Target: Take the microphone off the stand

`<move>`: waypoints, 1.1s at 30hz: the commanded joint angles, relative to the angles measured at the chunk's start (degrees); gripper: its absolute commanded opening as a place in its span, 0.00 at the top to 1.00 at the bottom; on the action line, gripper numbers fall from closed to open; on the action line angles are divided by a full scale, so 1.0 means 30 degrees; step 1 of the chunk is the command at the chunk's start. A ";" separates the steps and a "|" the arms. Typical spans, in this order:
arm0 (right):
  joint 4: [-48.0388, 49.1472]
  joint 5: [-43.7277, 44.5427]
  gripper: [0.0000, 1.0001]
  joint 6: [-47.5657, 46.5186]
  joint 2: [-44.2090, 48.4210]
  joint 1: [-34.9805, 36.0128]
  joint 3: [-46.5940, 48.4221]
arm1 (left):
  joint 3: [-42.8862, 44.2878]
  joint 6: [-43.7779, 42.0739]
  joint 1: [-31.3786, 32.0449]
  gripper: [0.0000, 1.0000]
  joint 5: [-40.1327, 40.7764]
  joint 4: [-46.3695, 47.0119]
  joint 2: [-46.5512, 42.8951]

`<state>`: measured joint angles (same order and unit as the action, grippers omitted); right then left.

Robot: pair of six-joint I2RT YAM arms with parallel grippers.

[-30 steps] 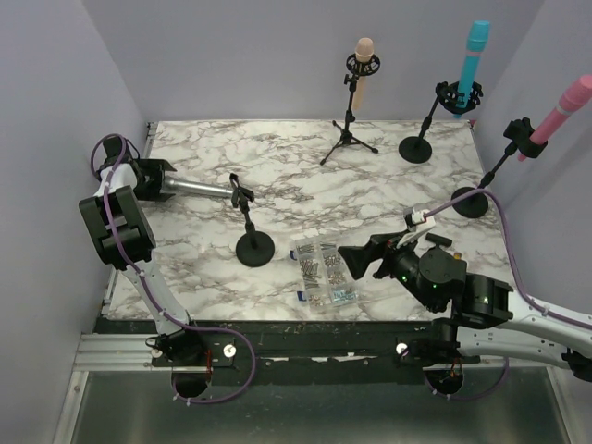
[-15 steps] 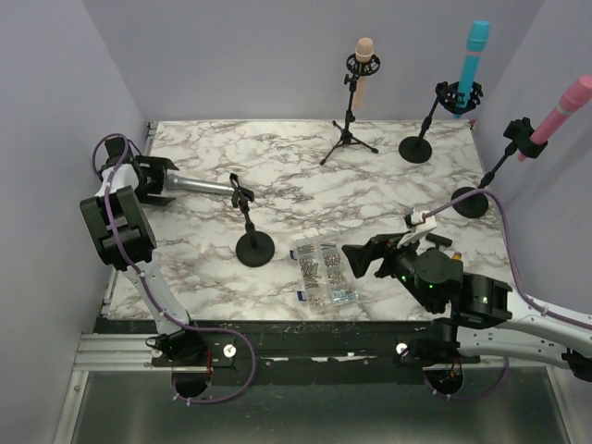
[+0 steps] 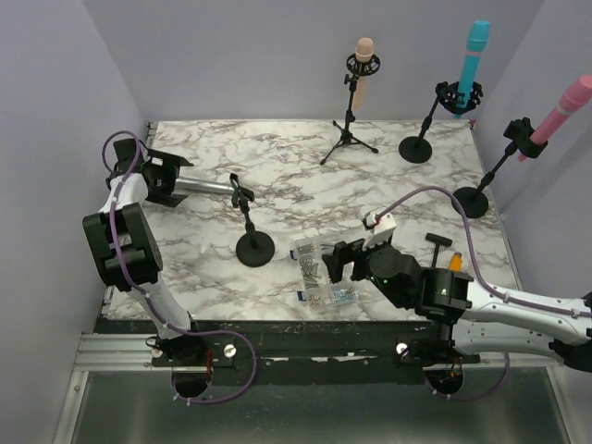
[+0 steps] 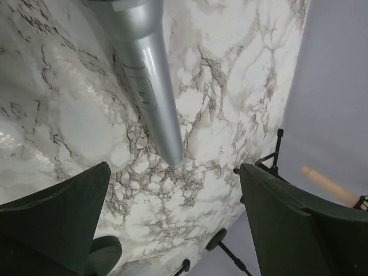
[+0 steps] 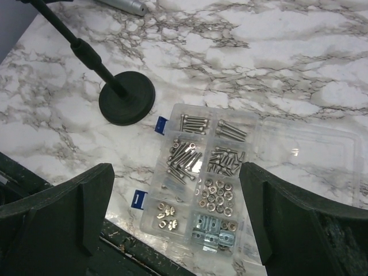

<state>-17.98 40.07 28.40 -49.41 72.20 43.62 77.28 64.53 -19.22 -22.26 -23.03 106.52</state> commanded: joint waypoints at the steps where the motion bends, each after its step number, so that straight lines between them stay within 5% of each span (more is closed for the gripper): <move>1: 0.1666 -0.2385 0.00 -0.1045 -0.2140 -0.0010 0.1121 | -0.1645 -0.0300 0.0640 0.01 -0.2230 0.2450 -0.2706; 8: 0.2455 -0.4596 0.00 -0.1851 -0.6903 -0.0060 0.4585 | 0.1264 -0.4475 0.3164 0.01 -0.1064 -0.0213 -0.4269; 19: 0.5313 -0.5205 0.00 -0.1934 -0.9953 -0.0086 0.9315 | 0.0740 -0.9964 0.3649 0.01 0.1756 -0.2104 -0.8726; 33: -0.0742 -0.1753 0.00 -0.3016 -1.6563 -0.0092 2.0373 | 0.1156 -1.1432 0.4493 0.01 0.3974 -0.2750 -1.0828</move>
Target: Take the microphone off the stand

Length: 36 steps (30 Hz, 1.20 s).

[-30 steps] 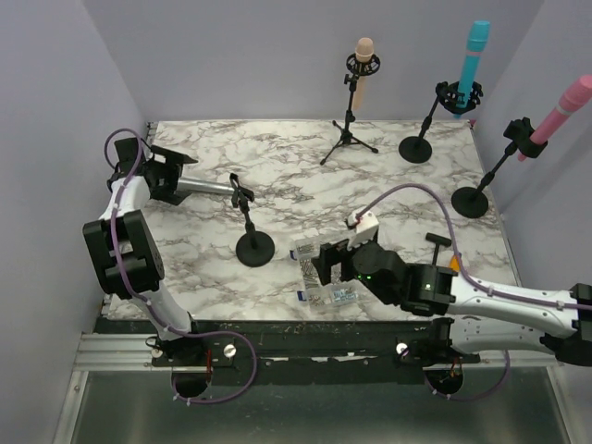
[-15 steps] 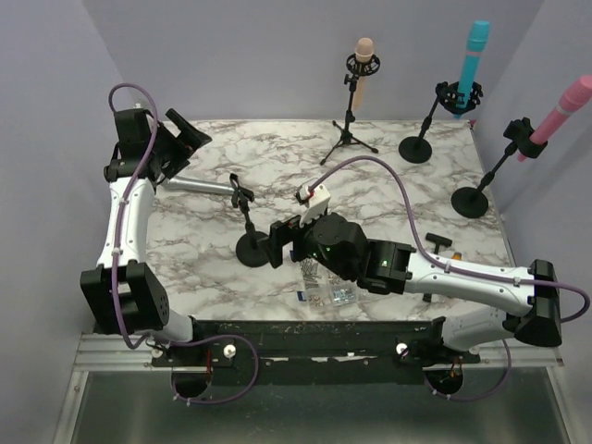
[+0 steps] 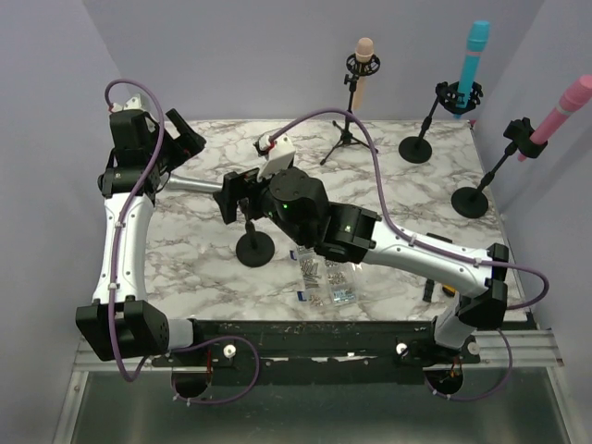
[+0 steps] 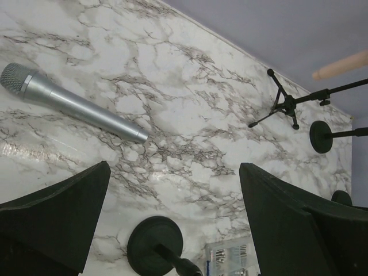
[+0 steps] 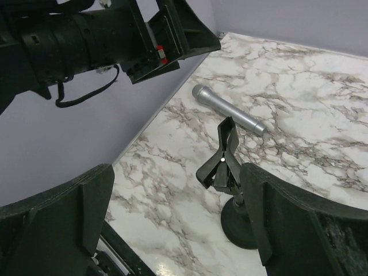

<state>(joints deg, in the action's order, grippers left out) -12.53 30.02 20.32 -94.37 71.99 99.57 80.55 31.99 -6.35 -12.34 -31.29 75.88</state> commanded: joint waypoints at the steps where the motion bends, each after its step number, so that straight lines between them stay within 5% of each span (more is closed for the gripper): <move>1: -0.2777 0.1716 0.00 -0.0440 -0.1895 -0.0011 0.2085 | 0.0124 -0.0584 0.0228 0.02 0.0488 0.0004 -0.0609; 23: -0.1065 0.4687 0.00 -0.2950 -0.4815 -0.0208 0.2047 | -0.0388 -0.1112 0.1091 0.01 -0.0048 0.0516 -0.0812; 36: -0.0451 0.4733 0.35 -0.3463 -0.5341 -0.0391 0.1395 | -0.0424 -0.2101 0.1798 0.02 0.0779 0.0484 -0.1327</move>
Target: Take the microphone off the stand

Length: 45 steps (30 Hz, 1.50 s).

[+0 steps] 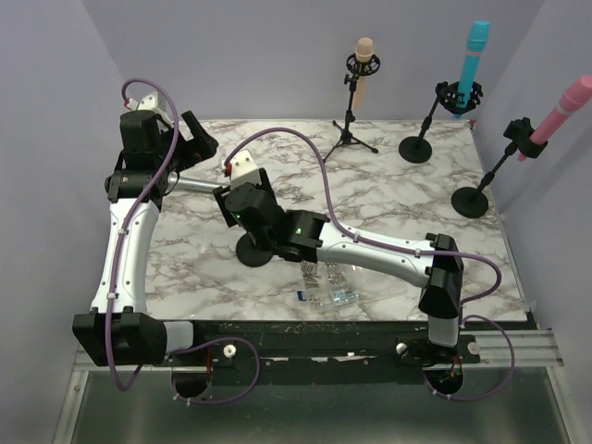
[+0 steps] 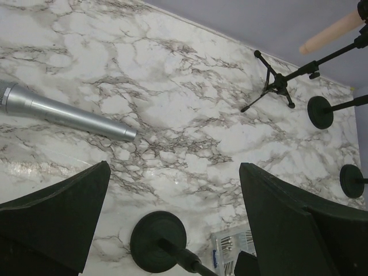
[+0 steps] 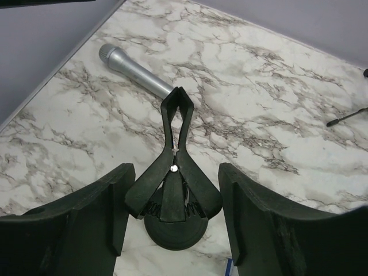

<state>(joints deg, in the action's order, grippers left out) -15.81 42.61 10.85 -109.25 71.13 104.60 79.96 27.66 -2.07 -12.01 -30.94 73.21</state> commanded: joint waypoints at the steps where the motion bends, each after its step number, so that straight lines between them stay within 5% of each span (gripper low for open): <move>1: 0.0642 0.0583 0.38 -0.0205 -0.0376 -0.0132 -0.0321 | -0.0229 -0.0783 0.0586 0.02 0.1002 0.0330 -0.0462; 11: 0.1835 0.0417 0.67 -0.0592 0.0065 -0.0311 -0.0794 | -0.0198 -0.0382 0.0630 0.04 0.2696 -0.0289 -0.1001; 26: 0.4573 0.0120 0.90 -0.0593 0.1107 -0.1554 -0.2752 | -0.4351 -0.0548 0.0630 0.02 0.3853 0.1918 -0.5705; 33: 0.5072 0.0083 0.99 -0.2313 0.0986 -0.2481 -0.2009 | -0.5296 -0.0135 0.0623 0.02 0.3276 0.2741 -0.6306; 45: 0.6057 -0.0541 0.99 -0.3415 -0.0972 -0.5154 0.0862 | -0.5560 0.0620 0.0133 0.04 0.1488 0.3068 -0.6268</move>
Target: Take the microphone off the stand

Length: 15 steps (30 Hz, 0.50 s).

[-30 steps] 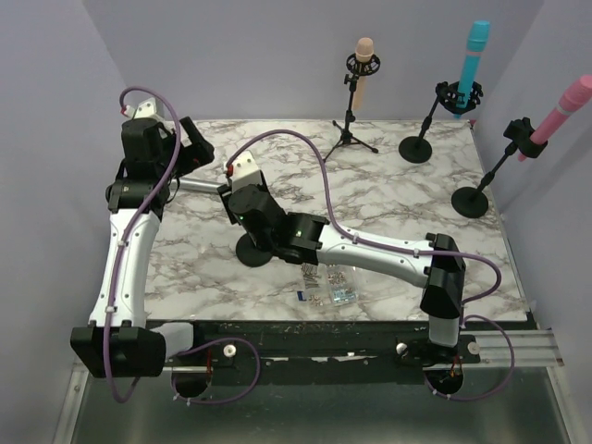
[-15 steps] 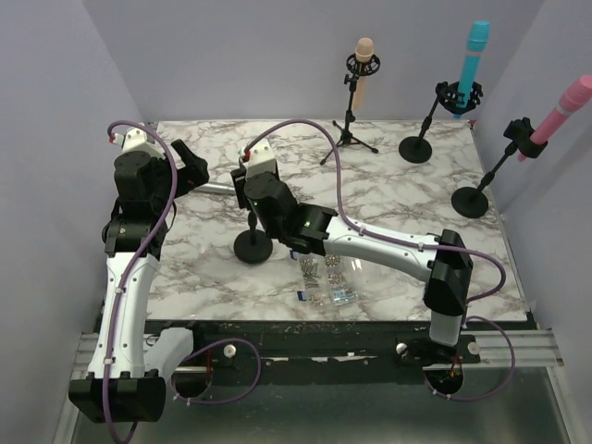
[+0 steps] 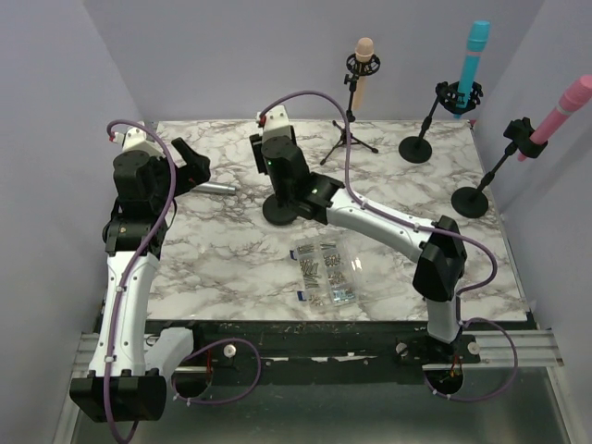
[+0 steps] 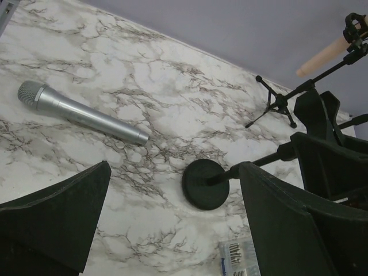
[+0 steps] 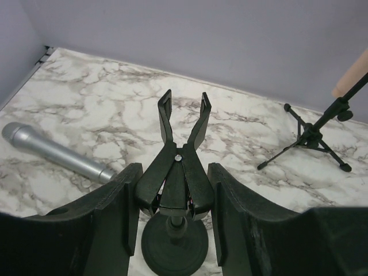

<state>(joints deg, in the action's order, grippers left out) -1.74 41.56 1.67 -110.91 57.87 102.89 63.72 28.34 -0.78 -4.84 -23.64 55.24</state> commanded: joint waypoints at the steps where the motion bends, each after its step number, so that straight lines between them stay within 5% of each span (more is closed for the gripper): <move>1: 0.1464 -0.0427 0.99 -0.0368 -0.0543 -0.1045 0.1619 | -0.0176 0.0420 -0.0341 0.04 -0.0902 0.0643 -0.0308; 15: 0.1927 -0.3193 0.99 -0.1599 -0.6229 -0.4984 0.9539 | -0.0441 0.1128 -0.0474 0.09 -0.2565 0.1095 -0.0265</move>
<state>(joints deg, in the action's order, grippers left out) -0.80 35.99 -1.02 -124.66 45.28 122.34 62.94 30.28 -1.87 -8.23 -22.55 54.24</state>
